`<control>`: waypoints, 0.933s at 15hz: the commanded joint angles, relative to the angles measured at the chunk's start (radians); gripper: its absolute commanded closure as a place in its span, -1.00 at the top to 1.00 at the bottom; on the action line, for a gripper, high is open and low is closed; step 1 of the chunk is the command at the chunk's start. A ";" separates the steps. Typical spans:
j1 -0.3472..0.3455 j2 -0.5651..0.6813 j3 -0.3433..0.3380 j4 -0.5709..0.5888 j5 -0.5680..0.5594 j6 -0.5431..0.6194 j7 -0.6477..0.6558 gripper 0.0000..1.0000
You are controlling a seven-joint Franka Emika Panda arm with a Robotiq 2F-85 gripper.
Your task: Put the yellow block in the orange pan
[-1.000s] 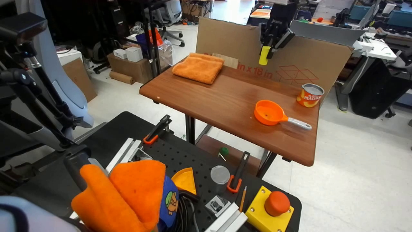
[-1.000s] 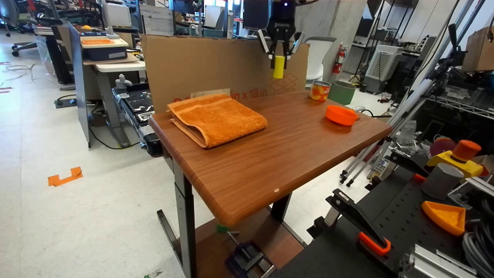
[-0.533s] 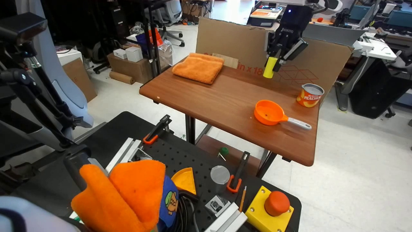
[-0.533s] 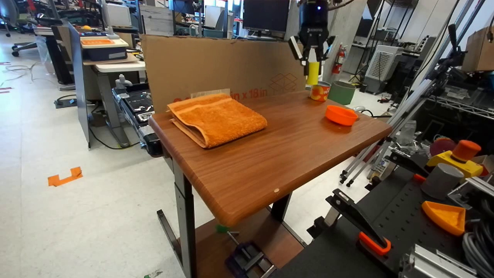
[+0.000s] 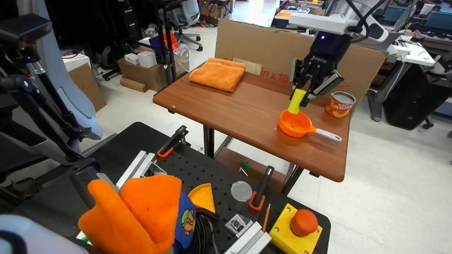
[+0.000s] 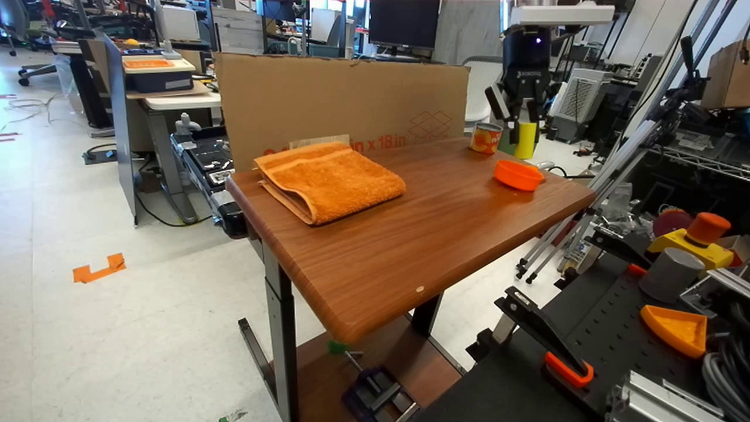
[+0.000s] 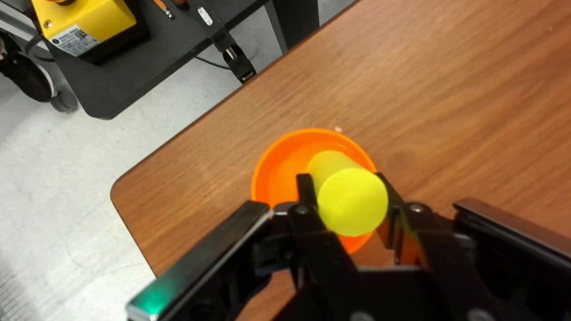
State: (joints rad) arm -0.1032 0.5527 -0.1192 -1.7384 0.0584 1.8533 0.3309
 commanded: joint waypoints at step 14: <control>-0.008 -0.101 -0.001 -0.233 0.060 0.339 -0.071 -0.66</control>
State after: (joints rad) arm -0.1176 0.4659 -0.1239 -1.9479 0.1049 2.1749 0.2694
